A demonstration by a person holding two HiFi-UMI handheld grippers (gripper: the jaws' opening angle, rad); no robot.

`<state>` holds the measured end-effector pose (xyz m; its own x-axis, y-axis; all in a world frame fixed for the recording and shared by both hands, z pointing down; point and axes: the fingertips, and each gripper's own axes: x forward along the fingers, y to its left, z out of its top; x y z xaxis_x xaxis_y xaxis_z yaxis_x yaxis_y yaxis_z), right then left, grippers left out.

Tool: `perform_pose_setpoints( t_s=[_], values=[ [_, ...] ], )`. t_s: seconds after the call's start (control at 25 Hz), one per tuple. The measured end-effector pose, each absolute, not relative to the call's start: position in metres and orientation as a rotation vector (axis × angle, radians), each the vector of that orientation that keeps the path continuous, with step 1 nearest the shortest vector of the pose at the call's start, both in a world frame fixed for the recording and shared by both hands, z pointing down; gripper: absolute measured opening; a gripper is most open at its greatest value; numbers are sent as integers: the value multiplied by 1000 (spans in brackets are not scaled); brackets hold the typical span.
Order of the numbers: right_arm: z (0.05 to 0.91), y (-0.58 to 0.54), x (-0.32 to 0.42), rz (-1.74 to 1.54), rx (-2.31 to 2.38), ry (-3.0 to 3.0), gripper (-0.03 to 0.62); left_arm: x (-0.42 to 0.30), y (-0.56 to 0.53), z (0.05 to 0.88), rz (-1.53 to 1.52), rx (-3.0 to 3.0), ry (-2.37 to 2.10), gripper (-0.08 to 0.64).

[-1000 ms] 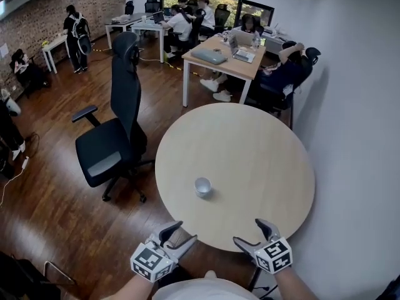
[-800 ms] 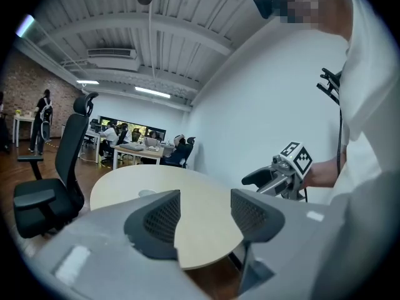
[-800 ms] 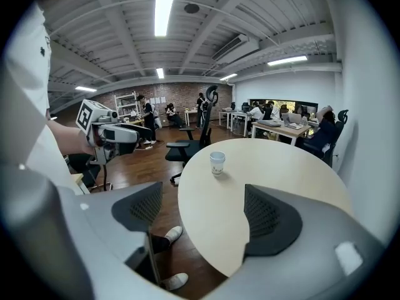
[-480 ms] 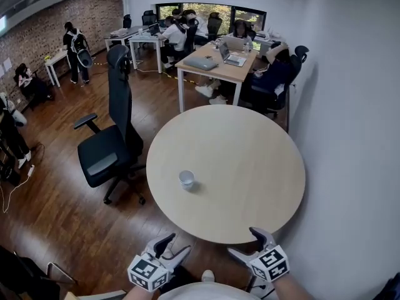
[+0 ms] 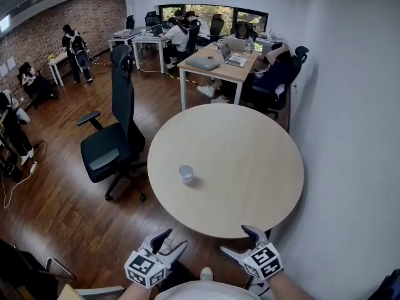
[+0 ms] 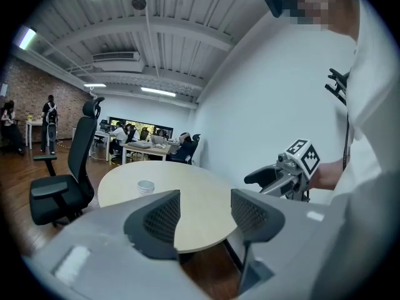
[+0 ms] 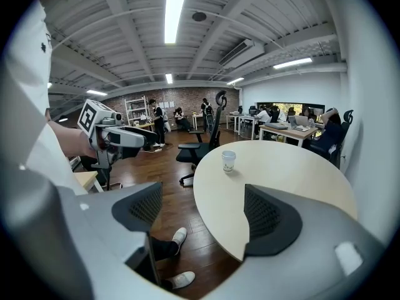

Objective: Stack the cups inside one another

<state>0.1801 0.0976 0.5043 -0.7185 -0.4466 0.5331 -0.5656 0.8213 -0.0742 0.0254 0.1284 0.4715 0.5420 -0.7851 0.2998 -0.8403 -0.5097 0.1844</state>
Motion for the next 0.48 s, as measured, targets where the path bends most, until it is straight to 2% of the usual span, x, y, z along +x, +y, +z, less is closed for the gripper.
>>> perform_pose_setpoints(
  t_s=[0.48],
  values=[
    [506,103,167,315,726,-2496,405,9,141,472,238,2454,-1389,268]
  ],
)
